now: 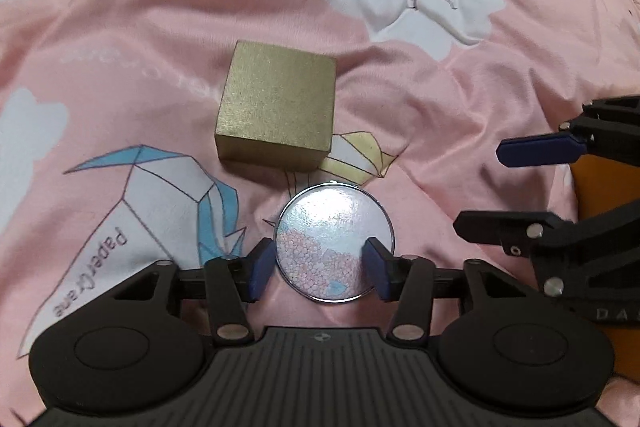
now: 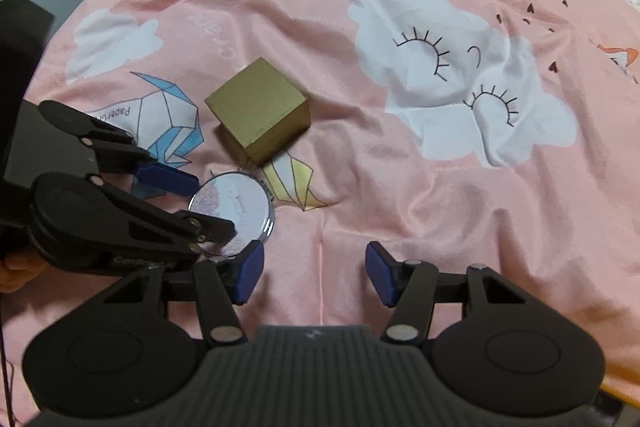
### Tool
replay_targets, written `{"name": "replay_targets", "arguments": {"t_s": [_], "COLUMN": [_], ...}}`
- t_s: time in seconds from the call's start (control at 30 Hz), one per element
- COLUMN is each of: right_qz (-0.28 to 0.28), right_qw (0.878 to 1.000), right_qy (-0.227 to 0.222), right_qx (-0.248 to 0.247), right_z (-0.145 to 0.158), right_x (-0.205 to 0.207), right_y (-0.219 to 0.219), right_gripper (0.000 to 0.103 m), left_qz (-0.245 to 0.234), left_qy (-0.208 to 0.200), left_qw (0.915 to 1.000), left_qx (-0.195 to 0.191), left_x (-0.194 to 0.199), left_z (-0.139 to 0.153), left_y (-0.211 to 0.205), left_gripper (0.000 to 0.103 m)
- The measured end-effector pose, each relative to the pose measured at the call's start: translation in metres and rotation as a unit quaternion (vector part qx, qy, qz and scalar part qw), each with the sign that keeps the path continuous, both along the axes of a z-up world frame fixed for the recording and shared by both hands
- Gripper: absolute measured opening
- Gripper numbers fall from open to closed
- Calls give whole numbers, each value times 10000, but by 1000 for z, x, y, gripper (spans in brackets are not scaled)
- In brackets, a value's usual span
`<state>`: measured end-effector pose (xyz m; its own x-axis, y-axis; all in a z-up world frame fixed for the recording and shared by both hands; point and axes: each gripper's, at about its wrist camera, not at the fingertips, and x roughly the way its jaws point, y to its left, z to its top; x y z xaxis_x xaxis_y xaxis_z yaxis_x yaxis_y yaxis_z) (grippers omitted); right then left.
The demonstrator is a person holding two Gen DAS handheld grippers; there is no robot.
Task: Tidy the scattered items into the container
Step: 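Grasp the round pink compact mirror by its rim with the left tool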
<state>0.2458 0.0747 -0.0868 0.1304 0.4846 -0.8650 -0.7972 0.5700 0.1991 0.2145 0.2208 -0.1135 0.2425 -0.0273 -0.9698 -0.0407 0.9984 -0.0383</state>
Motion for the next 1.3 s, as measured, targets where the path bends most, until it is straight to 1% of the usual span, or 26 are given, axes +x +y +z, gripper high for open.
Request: {"name": "replay_targets", "arguments": {"t_s": [0.03, 0.1, 0.17, 0.23, 0.3, 0.33, 0.4, 0.43, 0.5, 0.53, 0.6, 0.63, 0.7, 0.8, 0.87, 0.93, 1.03, 1.1, 1.2, 1.3], "right_qz": [16, 12, -34, -96, -120, -131, -140, -145, -136, -128, -104, -92, -95, -112, -130, -129, -52, -6, -9, -59], "right_qw": [10000, 10000, 9999, 9998, 9997, 9997, 9997, 9997, 9997, 9997, 9997, 9997, 9997, 9997, 9996, 9996, 9992, 9988, 9986, 9984], "right_qy": [8, 49, 113, 154, 186, 197, 189, 178, 174, 188, 198, 202, 195, 164, 159, 152, 261, 350, 344, 365], "right_qx": [-4, -18, -50, -78, -74, -68, -52, -52, -57, -61, -86, -114, -141, -166, -188, -217, -303, -349, -411, -436], "right_z": [-2, -6, -10, -13, -15, -15, -14, -14, -14, -14, -16, -18, -19, -19, -19, -19, -22, -26, -29, -30], "right_x": [1, 5, 9, 14, 17, 18, 19, 20, 21, 22, 22, 21, 21, 19, 19, 18, 17, 16, 13, 14], "right_y": [1, 2, 3, 2, 2, 1, -1, -2, -3, -3, -2, -1, -2, -6, -8, -10, -10, -10, -12, -16], "right_gripper": [60, 60, 60, 60, 60, 60, 60, 60, 60, 60, 54, 53, 46, 46, 46, 43, 35, 27, 24, 23], "left_qz": [36, 105, 179, 225, 215, 169, 150, 147, 187, 220, 252, 266, 217, 136, 117, 93, 16, -29, -20, 6], "left_qy": [17, 73, 114, 138, 153, 139, 65, 29, -47, -73, -142, -167, -220, -302, -334, -376, -486, -485, -431, -421], "left_qw": [10000, 9996, 9991, 9985, 9985, 9988, 9995, 9996, 9996, 9995, 9991, 9988, 9984, 9983, 9975, 9961, 9948, 9945, 9926, 9910], "left_qx": [-72, -250, -375, -470, -474, -430, -287, -230, -214, -231, -312, -370, -464, -486, -609, -796, -900, -933, -1137, -1269], "left_x": [2, 6, 9, 12, 14, 13, 10, 8, 3, 1, -3, -4, -7, -4, -3, -4, -5, -5, -5, -5], "left_z": [-2, -8, -12, -16, -17, -16, -11, -7, 1, 4, 11, 13, 17, 18, 18, 18, 22, 22, 18, 14], "left_y": [2, 6, 9, 10, 8, 6, 3, 3, 4, 4, 3, 2, -4, -14, -17, -19, -24, -26, -27, -28], "left_gripper": [62, 67, 69, 74, 74, 73, 57, 52, 39, 37, 31, 30, 30, 27, 27, 27, 27, 27, 27, 27]}}
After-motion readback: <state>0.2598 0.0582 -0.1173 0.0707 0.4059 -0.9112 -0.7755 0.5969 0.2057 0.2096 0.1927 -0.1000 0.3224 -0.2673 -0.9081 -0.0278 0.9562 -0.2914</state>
